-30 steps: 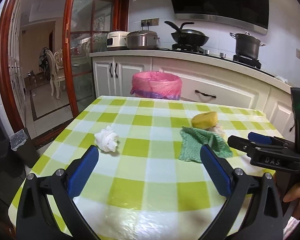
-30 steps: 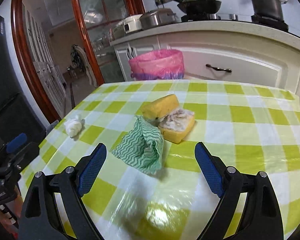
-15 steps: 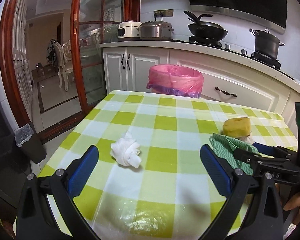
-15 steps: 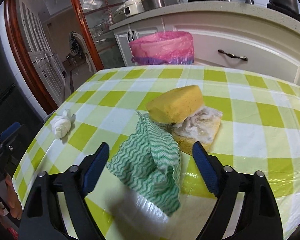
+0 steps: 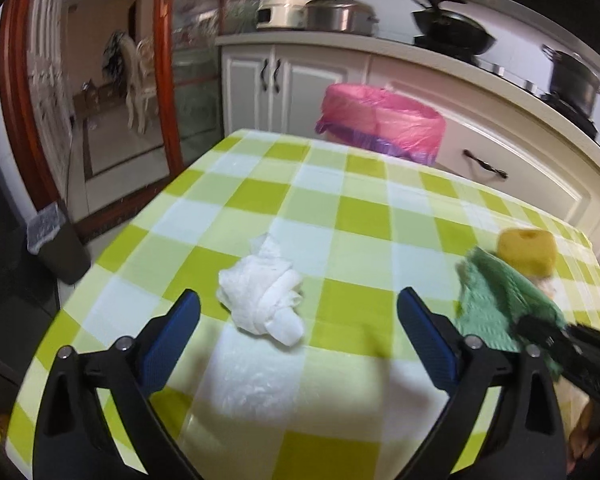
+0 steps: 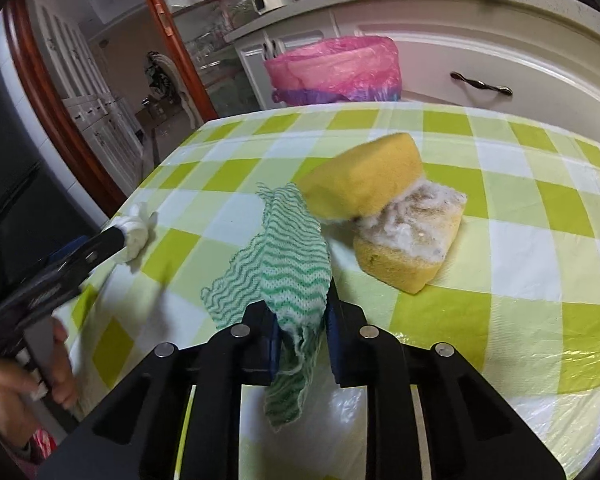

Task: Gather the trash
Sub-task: 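Grasp the green wavy-patterned cloth with the right tool, then grasp the crumpled white tissue ball with left tool while right holds cloth, then lift the held tissue and green cloth up from the table with both tools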

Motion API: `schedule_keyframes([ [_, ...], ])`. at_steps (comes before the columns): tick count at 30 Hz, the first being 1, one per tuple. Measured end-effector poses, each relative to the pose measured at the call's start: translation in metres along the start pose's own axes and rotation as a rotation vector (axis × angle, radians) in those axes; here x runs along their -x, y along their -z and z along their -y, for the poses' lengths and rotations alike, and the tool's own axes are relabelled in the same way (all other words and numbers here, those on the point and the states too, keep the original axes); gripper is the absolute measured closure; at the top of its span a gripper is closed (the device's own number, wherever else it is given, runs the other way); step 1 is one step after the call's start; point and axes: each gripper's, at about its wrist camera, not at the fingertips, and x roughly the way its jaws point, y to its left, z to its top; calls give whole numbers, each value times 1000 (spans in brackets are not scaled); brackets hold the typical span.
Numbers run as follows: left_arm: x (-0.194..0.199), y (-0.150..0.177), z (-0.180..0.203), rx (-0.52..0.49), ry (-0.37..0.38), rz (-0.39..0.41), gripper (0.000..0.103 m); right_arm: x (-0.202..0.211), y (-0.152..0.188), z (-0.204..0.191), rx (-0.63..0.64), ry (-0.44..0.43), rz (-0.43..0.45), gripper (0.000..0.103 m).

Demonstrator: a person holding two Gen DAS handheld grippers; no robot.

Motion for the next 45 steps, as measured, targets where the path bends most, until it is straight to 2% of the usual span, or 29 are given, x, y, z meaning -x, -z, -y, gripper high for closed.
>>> schedule_keyframes([
  [2, -11, -4, -5, 25, -12, -19, 13, 2, 2, -2, 5, -17, 1, 83],
  [7, -33, -11, -11, 43, -27, -65, 34, 4, 4, -3, -4, -48, 3, 82],
  [9, -41, -13, -14, 57, -17, -96, 44, 5, 4, -2, -8, -54, 4, 82],
  [10, -44, -13, -16, 62, -13, -108, 55, 5, 4, -2, -8, -54, 6, 82],
  [13, -43, -11, -16, 64, -7, -108, 60, 7, 4, -1, -14, -55, 9, 82],
  [15, -38, -8, -14, 55, -6, -100, 67, 9, 5, 0, -16, -51, 13, 82],
  [20, -10, 2, -1, 40, 19, -43, 68, 21, 7, -2, -10, -49, 40, 82],
  [29, 80, 24, 44, -63, 76, 164, 68, 73, 12, -16, 14, -39, 136, 82],
  [35, 138, 42, 74, -115, 145, 276, 68, 120, 23, -23, 54, -8, 227, 82],
  [45, 184, 57, 106, -176, 186, 360, 68, 176, 42, -19, 45, 19, 327, 82],
])
